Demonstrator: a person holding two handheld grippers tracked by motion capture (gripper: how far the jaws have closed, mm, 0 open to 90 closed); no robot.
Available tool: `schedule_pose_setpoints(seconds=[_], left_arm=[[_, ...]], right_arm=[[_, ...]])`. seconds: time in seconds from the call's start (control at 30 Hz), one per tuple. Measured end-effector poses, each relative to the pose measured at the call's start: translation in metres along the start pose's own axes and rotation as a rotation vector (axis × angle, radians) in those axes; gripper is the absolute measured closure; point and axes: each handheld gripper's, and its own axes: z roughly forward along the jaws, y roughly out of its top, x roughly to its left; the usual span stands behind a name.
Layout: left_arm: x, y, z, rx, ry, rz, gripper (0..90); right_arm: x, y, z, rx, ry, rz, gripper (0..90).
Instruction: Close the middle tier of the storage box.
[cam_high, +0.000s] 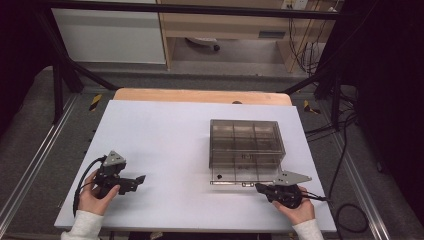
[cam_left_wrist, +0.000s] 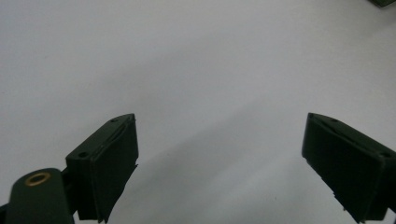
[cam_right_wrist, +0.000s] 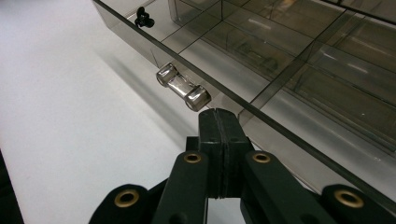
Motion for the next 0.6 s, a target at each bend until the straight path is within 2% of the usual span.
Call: schedule_pose_setpoints(seconds=[0.6], left_arm=[[-0.0003, -0.0001, 0.0004, 0.001, 0.003, 0.002, 10.2]], right_arm=[[0.0005, 0.0002, 0.0021, -0.017, -0.013, -0.001, 90.0]])
